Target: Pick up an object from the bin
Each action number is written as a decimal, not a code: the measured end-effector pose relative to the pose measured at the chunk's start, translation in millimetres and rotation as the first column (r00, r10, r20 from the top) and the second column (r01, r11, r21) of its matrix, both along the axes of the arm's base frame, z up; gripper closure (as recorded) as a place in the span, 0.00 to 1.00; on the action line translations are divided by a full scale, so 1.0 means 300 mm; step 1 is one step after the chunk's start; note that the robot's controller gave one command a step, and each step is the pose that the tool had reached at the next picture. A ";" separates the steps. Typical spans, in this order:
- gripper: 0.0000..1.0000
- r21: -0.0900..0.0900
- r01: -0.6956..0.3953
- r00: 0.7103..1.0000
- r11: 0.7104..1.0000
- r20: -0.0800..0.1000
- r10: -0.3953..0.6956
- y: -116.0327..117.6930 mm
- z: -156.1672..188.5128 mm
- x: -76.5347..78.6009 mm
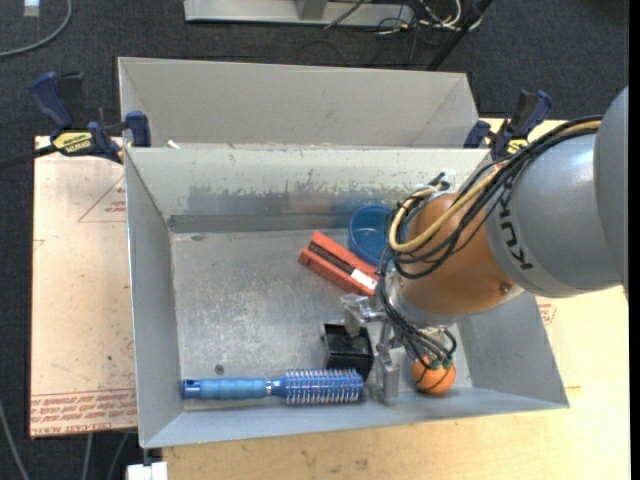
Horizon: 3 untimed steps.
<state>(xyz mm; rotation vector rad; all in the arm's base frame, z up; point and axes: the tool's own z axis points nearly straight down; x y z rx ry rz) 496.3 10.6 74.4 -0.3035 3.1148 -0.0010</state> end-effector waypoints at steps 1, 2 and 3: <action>0.00 0.000 -0.182 0.983 0.983 0.004 0.182 0.039 0.000 0.015; 0.00 0.001 0.100 0.995 0.995 -0.009 -0.100 0.056 -0.009 0.034; 0.00 0.002 0.169 0.986 0.986 -0.009 -0.169 0.060 -0.011 0.041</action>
Offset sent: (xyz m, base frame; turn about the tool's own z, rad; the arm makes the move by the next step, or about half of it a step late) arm 0.0501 0.0359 -0.0044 -0.3800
